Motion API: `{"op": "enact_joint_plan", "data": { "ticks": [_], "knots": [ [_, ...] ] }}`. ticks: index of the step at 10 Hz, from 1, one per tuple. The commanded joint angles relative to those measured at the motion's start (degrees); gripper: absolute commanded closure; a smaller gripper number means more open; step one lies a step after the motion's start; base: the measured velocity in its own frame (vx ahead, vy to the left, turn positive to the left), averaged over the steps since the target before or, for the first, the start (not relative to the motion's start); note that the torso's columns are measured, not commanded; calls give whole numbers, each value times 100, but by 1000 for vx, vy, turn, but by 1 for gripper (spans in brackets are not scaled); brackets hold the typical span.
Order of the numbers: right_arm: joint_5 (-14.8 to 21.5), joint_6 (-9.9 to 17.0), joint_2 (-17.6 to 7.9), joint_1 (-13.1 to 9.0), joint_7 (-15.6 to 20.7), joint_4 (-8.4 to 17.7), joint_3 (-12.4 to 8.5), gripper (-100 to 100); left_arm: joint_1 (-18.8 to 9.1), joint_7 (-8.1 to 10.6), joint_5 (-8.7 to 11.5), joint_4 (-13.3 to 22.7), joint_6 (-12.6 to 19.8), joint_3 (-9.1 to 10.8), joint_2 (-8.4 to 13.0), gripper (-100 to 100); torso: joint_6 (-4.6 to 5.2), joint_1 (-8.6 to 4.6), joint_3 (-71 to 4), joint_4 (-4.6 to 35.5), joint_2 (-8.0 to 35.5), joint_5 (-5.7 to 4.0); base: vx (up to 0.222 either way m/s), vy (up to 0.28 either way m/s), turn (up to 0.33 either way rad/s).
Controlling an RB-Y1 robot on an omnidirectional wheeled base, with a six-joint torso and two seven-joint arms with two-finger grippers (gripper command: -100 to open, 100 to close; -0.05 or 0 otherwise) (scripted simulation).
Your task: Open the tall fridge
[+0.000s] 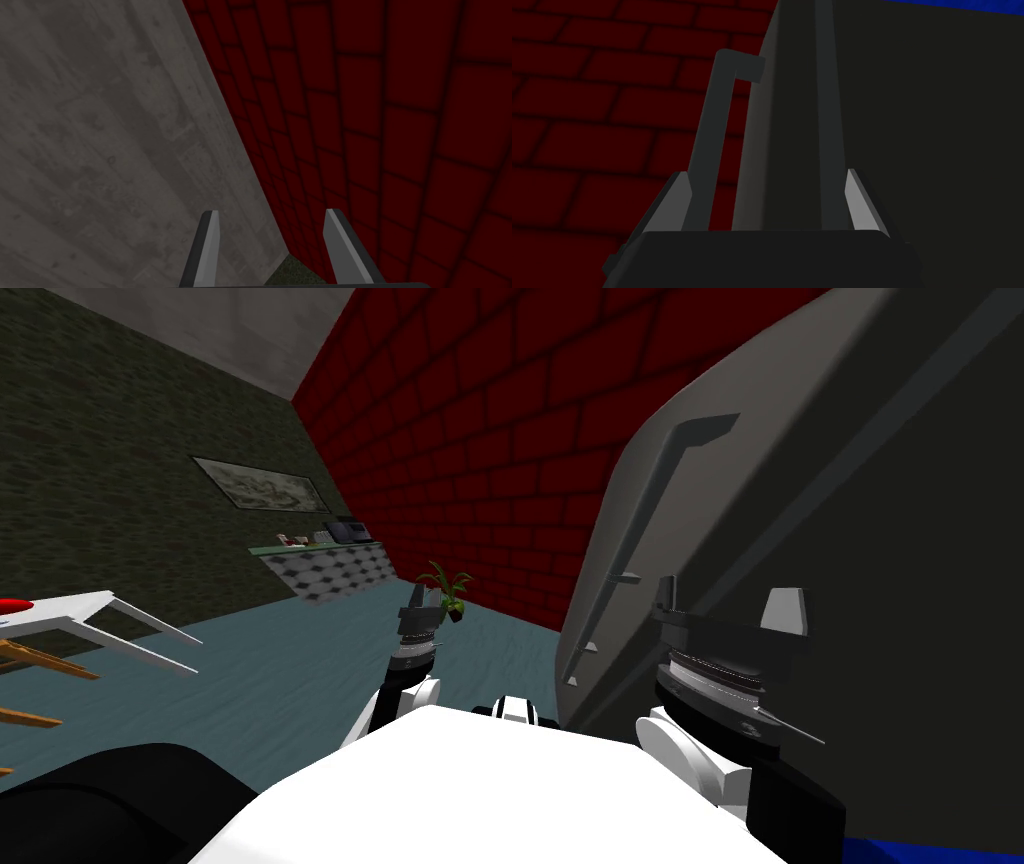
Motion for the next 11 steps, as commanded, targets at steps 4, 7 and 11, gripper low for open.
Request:
{"op": "enact_joint_plan", "data": {
  "ticks": [4, 7, 11],
  "knots": [
    [-484, -40, 38, 38, -866, -27, -12, -100, 1, 0, 0, 0, 0, 0, 0, 0, 3, 1, 2, 1, 3, 0, 8, -18, 122],
    [-677, -53, 66, 57, -1360, -25, -17, -100, 0, 0, 0, 0, 0, 0, 0, 0, -6, -3, -6, -3, -4, 0, 1, -19, 121],
    [-1058, -76, 133, 99, -1937, 1, -24, -100, 0, 0, 0, 0, 0, 0, 0, 0, -12, -31, -37, -28, -54, -18, -7, -11, 103]
  ]
}}
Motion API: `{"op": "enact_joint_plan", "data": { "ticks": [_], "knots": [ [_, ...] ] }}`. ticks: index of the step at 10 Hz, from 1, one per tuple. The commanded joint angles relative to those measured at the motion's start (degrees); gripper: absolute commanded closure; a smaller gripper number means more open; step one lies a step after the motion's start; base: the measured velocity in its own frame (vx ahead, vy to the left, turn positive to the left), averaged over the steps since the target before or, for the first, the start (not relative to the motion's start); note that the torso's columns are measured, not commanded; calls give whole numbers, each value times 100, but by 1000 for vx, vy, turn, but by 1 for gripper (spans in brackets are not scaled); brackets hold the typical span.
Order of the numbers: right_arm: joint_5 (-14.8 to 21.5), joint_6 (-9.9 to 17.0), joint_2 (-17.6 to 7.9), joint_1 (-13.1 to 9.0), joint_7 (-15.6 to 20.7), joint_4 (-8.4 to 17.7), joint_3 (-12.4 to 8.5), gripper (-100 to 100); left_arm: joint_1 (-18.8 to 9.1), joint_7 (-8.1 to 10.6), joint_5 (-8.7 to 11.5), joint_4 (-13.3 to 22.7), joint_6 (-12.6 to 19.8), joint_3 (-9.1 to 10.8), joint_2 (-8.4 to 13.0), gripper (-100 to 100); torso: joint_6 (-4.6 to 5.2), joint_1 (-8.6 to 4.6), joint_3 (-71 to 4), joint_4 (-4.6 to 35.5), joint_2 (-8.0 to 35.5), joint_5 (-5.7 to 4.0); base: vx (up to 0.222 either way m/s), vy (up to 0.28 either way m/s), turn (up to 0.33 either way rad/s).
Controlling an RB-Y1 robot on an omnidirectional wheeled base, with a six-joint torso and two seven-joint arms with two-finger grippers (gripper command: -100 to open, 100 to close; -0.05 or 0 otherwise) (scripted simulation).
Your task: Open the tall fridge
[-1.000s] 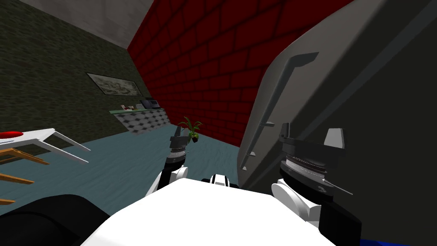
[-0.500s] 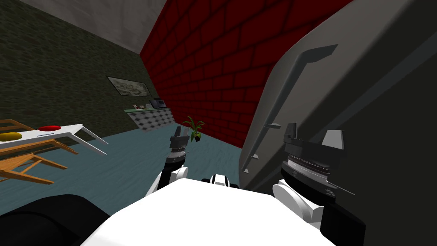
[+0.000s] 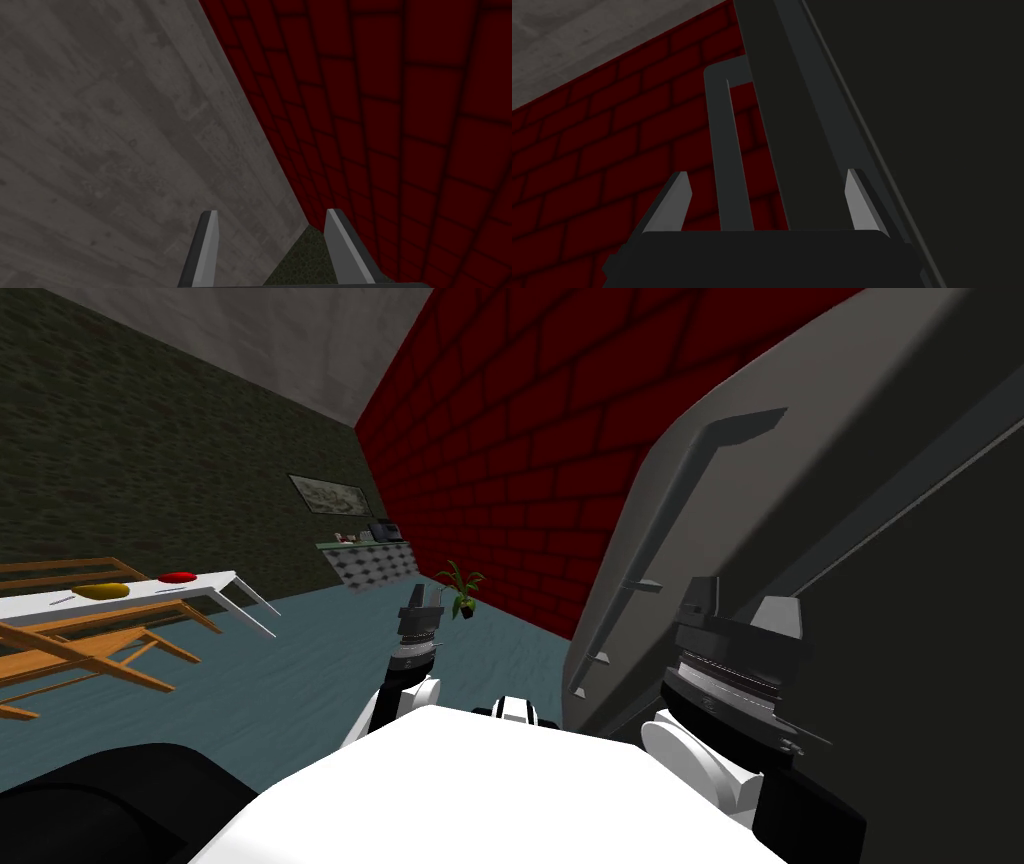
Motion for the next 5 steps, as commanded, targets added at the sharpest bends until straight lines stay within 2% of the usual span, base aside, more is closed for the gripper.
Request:
{"op": "enact_joint_plan", "data": {
  "ticks": [1, 2, 5],
  "knots": [
    [-225, 7, 37, 24, -428, 59, 0, -100, 0, 0, 0, 0, 0, 0, 0, 0, -8, -12, -12, -10, -18, -8, -10, -16, 108],
    [-413, -2, 71, 46, -593, 83, -2, -100, 0, 0, 0, 0, 0, 0, 0, 0, -6, -22, -19, -19, -34, -17, -14, -18, 189],
    [-598, -10, 104, 69, -1112, 111, -4, -100, 0, 0, 0, 0, 0, 0, 0, 0, -18, -55, -38, -42, -69, -43, -17, -9, 98]
  ]
}}
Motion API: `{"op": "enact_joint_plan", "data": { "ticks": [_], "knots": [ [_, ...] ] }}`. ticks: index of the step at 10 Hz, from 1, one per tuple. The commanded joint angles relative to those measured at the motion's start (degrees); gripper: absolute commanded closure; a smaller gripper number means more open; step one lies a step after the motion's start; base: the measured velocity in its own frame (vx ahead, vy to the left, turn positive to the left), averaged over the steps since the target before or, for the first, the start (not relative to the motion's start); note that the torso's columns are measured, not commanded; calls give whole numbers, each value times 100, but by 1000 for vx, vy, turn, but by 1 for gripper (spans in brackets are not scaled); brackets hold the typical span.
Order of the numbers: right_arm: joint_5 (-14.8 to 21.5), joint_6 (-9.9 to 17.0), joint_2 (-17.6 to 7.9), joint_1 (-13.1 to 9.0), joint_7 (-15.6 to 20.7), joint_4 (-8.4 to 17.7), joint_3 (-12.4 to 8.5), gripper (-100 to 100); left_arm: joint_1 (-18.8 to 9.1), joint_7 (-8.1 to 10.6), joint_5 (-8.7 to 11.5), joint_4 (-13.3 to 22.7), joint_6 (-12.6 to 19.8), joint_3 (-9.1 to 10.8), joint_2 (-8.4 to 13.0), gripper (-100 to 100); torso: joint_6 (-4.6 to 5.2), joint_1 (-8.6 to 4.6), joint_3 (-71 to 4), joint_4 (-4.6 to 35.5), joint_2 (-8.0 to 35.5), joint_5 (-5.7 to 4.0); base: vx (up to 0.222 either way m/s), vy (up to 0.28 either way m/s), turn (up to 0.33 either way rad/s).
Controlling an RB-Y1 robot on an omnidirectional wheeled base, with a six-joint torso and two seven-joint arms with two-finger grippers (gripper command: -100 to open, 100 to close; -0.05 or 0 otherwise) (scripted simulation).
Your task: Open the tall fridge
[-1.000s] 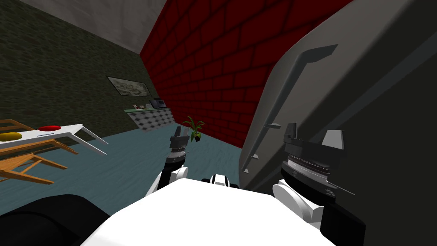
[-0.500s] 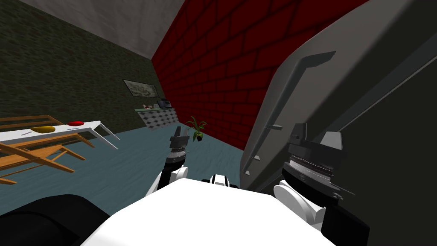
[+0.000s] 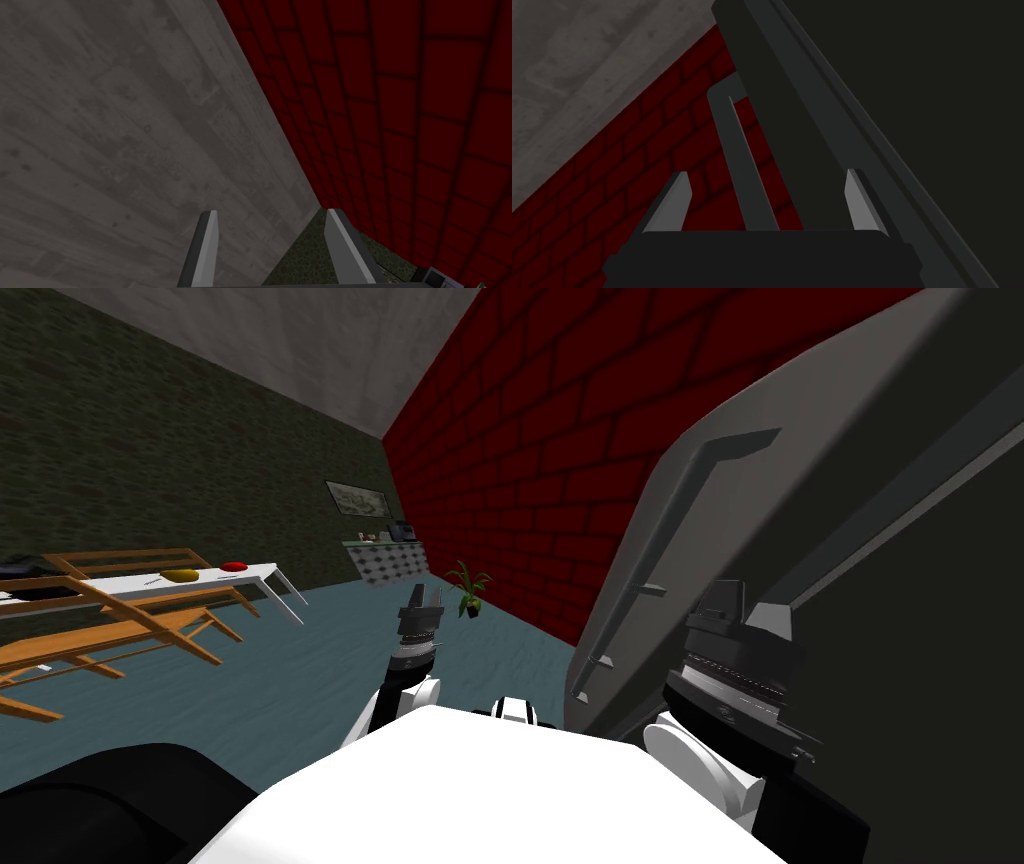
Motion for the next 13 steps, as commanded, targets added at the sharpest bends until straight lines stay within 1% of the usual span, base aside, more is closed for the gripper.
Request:
{"op": "enact_joint_plan", "data": {
  "ticks": [1, 2, 3, 4, 5, 6, 7, 8, 9, 10, 11, 12, 13],
  "knots": [
    [-333, 107, 75, 16, -464, 103, -13, -100, 1, 0, 0, 0, 0, 0, 0, 0, 7, -9, -3, -2, -6, -4, -13, -9, 91],
    [-333, 107, 75, 16, -599, 103, -13, -100, 0, 0, 0, 0, 0, 0, 0, 0, 0, -19, -8, -9, -15, -12, -16, -5, 95],
    [-511, 102, 104, 39, -788, 140, -14, -100, 1, 0, 0, 0, 0, 0, 0, 0, -1, -28, -14, -14, -26, -18, -22, -7, 156],
    [-511, 102, 104, 39, -901, 140, -14, -100, 0, 0, 0, 0, 0, 0, 0, 0, -8, -39, -25, -20, -39, -22, -17, -14, 79],
    [-685, 97, 129, 63, -1102, 180, -15, -100, 1, 0, 0, 0, 0, 1, 0, 0, -1, -44, -29, -22, -47, -25, -12, -5, 146],
    [-685, 97, 129, 63, -1193, 180, -15, -100, 1, 0, 0, 0, 0, 0, 0, 0, -6, -41, -30, -25, -49, -26, -13, -12, 62],
    [-853, 94, 149, 86, -1354, 221, -15, -100, 1, 0, 0, 0, 0, 1, 0, 0, 2, -40, -28, -18, -42, -19, -10, -15, 149],
    [-853, 94, 149, 86, -1473, 221, -15, -100, 1, 0, 0, 0, 0, 1, 0, 0, 3, -38, -18, -13, -28, -20, -14, -9, 58],
    [-1015, 91, 162, 108, -1683, 264, -15, -100, 1, 0, 0, 0, 0, 0, 0, 0, 8, -54, -12, -14, -28, -31, -23, 8, 96],
    [-1015, 91, 162, 108, -1740, 264, -15, -100, 1, 0, 0, 0, 0, 0, 0, 0, 0, -63, -15, -19, -35, -38, -22, 7, 67],
    [-1170, 89, 166, 129, -1909, 306, -14, -100, 1, 0, 0, 0, 0, 0, 0, 0, 7, -71, -20, -18, -39, -38, -18, -5, 110],
    [-1170, 89, 166, 129, -1994, 306, -14, -100, 1, 0, 0, 0, 0, 0, 0, 0, 4, -84, -21, -23, -45, -47, -13, -8, 70],
    [-1316, 87, 162, 150, -2173, 346, -14, -100, 1, 0, 0, 0, 0, 1, 0, 0, 6, -88, -23, -26, -51, -51, -15, 0, 125]
  ]
}}
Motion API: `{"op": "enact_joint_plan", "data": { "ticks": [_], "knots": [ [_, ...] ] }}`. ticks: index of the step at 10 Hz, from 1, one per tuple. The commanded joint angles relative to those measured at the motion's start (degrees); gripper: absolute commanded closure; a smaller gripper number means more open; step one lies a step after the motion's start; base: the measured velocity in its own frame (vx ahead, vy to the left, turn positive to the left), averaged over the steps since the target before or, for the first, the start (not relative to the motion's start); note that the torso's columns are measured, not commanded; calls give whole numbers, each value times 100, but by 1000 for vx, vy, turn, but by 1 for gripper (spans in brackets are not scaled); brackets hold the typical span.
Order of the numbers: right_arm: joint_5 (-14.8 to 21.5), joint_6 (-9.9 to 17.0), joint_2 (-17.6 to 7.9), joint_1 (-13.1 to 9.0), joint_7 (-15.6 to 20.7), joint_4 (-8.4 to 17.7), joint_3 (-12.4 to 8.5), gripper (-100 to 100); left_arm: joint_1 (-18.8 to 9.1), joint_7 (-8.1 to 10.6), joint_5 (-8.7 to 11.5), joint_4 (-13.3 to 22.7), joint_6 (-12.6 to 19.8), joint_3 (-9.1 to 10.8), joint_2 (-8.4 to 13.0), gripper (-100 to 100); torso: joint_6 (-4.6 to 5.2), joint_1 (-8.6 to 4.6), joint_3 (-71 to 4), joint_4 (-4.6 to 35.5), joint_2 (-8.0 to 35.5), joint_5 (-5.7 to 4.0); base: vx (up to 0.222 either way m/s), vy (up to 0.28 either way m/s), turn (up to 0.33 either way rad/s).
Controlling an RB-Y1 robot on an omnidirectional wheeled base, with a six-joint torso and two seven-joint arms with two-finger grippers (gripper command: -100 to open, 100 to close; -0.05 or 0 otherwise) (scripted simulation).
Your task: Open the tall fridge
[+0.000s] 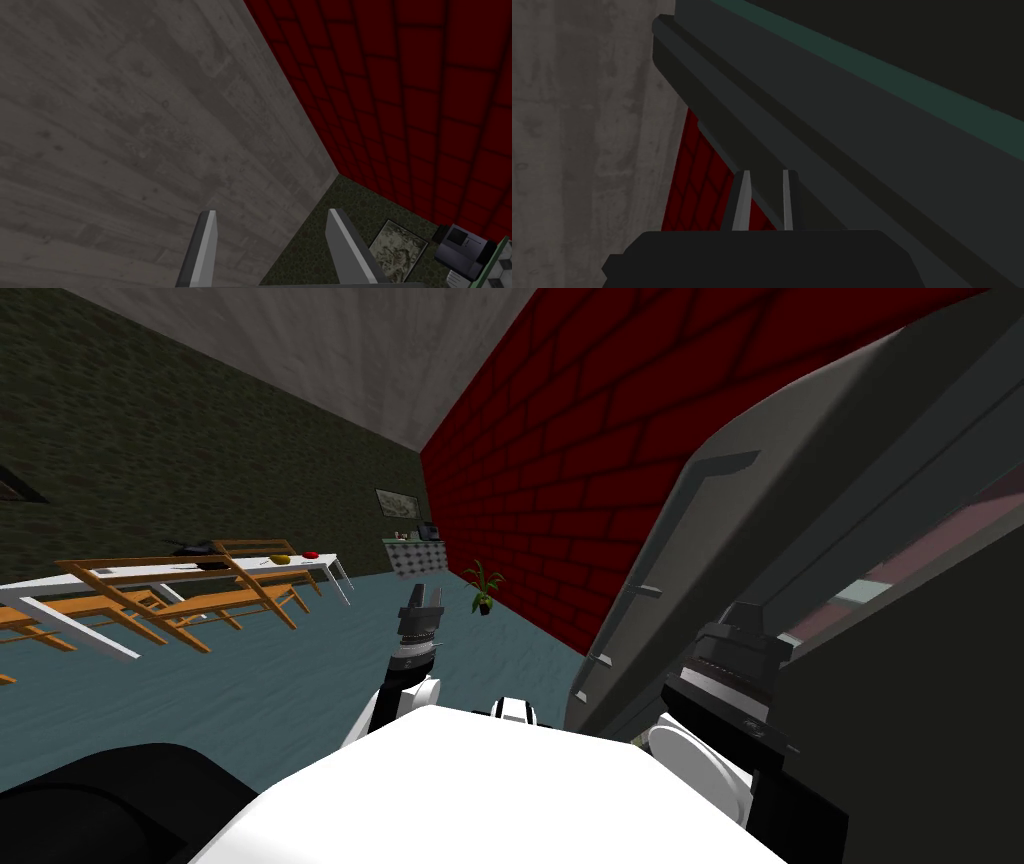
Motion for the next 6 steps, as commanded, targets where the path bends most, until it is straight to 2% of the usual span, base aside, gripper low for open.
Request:
{"op": "enact_joint_plan", "data": {
  "ticks": [1, 6],
  "knots": [
    [-196, 21, 7, 105, -347, 153, 29, -100, -1, 0, 0, 0, 0, 0, 0, 0, -7, -8, -7, -5, -10, -5, -21, 2, 62],
    [-677, 15, -93, 174, -1133, 283, 33, -100, 0, 0, 0, 0, 0, 0, 0, 0, 1, -42, -7, -14, -20, -28, -18, -1, 98]
  ]
}}
